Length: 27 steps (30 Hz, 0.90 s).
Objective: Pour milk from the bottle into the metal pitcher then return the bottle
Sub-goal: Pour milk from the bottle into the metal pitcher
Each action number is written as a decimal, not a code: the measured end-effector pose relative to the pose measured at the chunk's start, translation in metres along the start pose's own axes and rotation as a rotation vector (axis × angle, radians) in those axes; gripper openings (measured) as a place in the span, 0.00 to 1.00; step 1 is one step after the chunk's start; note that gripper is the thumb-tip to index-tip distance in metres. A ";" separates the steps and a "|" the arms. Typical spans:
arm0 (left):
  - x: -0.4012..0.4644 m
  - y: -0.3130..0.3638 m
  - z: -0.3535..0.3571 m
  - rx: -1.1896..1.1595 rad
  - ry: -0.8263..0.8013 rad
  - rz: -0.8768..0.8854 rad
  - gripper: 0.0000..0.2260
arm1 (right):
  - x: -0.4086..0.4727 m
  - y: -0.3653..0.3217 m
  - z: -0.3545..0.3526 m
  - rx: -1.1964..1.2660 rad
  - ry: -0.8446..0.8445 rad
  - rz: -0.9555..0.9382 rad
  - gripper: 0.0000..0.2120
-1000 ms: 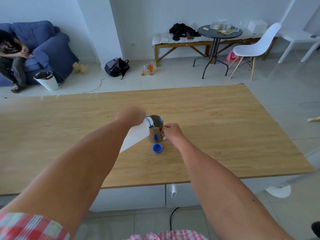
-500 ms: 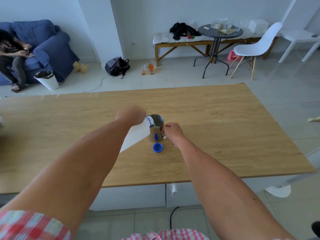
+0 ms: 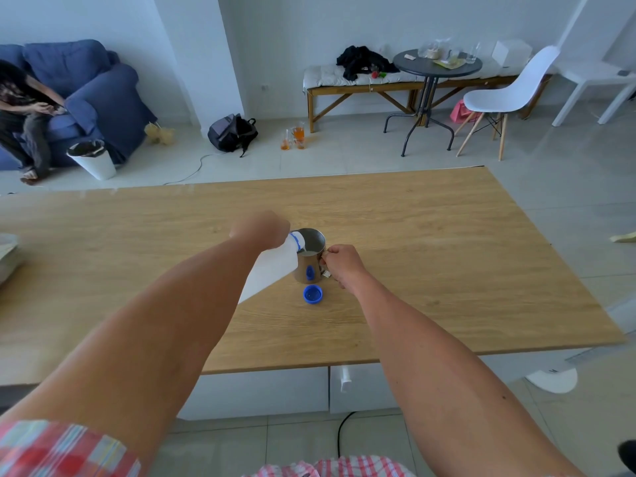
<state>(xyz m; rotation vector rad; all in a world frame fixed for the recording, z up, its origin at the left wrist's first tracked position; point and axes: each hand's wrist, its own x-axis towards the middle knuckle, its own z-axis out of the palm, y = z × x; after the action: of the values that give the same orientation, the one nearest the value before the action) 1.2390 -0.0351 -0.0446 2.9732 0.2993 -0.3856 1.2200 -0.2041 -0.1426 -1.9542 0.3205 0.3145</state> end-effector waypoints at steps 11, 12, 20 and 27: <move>-0.001 0.001 -0.001 0.000 -0.008 0.000 0.14 | -0.004 -0.002 -0.002 0.042 0.005 -0.001 0.10; -0.001 0.001 -0.002 0.002 -0.008 0.001 0.14 | -0.005 -0.002 -0.002 0.044 0.003 -0.002 0.10; -0.001 0.001 -0.003 0.003 -0.015 0.006 0.12 | -0.005 -0.002 -0.002 0.064 0.000 0.002 0.09; -0.001 0.002 -0.004 0.014 -0.016 0.004 0.13 | -0.005 -0.001 -0.001 0.060 -0.003 0.003 0.10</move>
<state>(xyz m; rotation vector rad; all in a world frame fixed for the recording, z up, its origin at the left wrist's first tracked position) 1.2391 -0.0367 -0.0399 2.9826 0.2906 -0.4129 1.2157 -0.2044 -0.1400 -1.8941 0.3268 0.3063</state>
